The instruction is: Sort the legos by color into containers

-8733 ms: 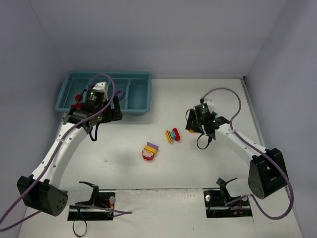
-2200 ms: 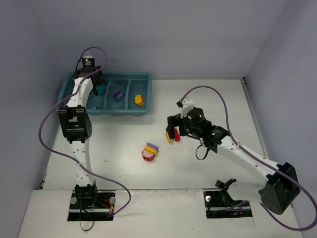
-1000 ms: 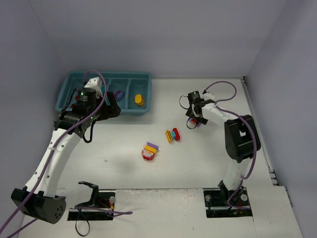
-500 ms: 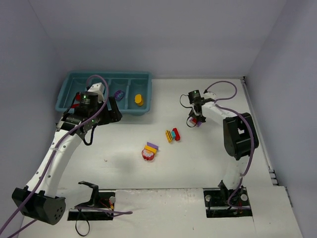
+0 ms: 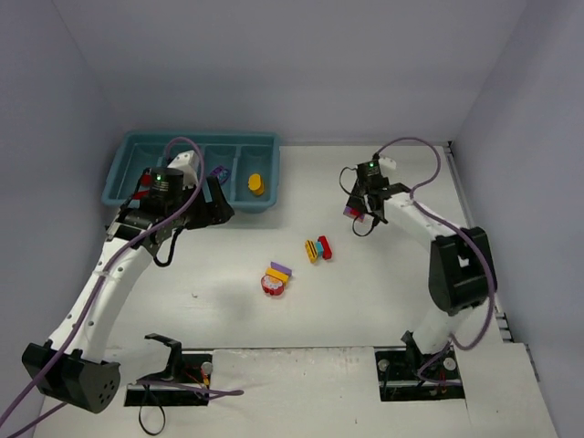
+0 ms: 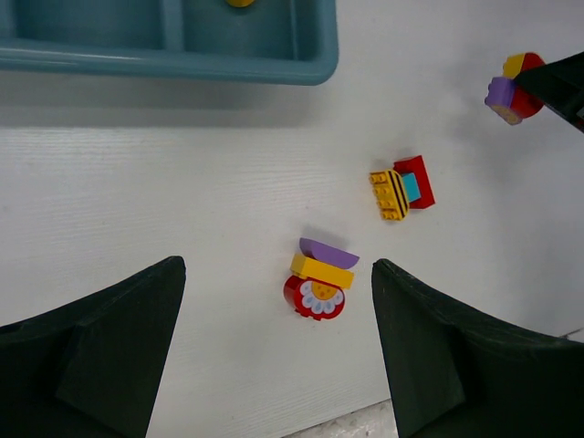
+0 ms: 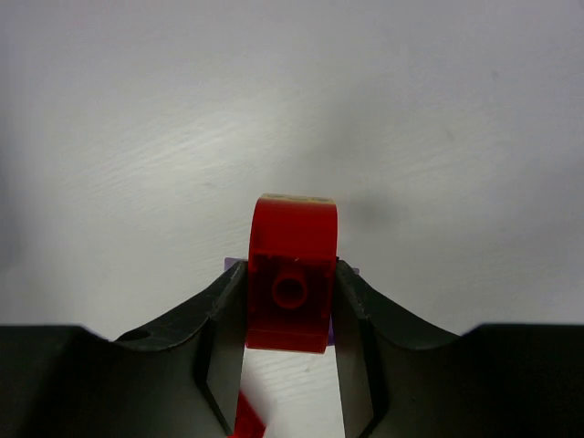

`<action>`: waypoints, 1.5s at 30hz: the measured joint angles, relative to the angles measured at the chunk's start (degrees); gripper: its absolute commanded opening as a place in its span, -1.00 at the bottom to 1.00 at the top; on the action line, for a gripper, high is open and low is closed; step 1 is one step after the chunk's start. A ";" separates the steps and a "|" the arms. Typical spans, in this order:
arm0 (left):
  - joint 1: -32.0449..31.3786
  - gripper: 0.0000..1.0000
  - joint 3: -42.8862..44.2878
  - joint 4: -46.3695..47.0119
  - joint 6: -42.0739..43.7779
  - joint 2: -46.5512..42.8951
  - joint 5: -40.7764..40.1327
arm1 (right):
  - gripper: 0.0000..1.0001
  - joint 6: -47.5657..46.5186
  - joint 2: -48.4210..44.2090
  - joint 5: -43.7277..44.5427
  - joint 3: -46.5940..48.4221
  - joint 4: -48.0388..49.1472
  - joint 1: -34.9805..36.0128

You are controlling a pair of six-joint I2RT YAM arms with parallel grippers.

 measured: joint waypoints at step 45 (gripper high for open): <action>-24.59 -0.08 3.87 32.39 -19.65 17.75 0.00 | -1.00 -12.61 -32.94 -47.74 -16.26 28.39 2.03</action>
